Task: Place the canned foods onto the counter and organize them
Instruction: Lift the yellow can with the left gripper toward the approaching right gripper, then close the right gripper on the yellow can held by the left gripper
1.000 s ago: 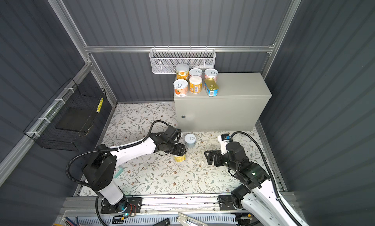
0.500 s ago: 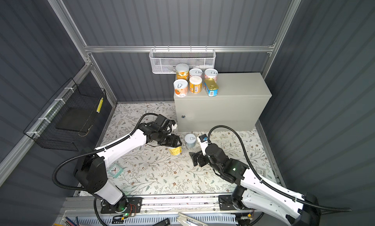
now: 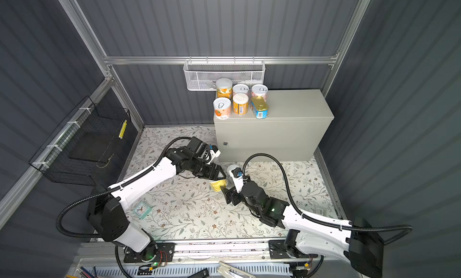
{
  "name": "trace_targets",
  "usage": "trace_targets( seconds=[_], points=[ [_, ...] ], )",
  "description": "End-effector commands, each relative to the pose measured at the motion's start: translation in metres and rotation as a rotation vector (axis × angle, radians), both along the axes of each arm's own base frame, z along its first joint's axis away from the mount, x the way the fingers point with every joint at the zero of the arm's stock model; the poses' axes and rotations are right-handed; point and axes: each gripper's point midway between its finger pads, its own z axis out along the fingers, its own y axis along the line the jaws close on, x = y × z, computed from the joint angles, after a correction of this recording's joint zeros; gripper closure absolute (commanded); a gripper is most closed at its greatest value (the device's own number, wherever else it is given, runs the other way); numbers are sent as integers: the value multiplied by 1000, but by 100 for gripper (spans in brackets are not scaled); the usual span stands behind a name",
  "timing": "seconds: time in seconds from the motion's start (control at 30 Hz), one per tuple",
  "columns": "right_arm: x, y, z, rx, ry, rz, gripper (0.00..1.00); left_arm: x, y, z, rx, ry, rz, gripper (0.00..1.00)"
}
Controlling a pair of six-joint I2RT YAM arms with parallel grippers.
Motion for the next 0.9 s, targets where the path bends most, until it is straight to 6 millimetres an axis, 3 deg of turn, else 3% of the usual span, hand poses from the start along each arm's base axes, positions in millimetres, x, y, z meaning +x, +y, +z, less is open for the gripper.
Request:
trace_targets(
  seconds=[0.0,0.2,0.57,0.63,0.87],
  points=[
    [1,12,15,48,-49,26,11,-7,-7,38,-93,-34,-49,44],
    [1,21,20,60,-72,51,13,-17,-12,49,-153,-3,-75,44],
    [4,29,26,31,-91,71,12,-18,-13,53,-168,-5,-82,43],
    [6,34,17,10,-82,77,12,-19,-15,56,-186,1,-86,43],
    [8,47,19,22,-83,109,15,-22,-20,60,-220,29,-94,43]
  ],
)
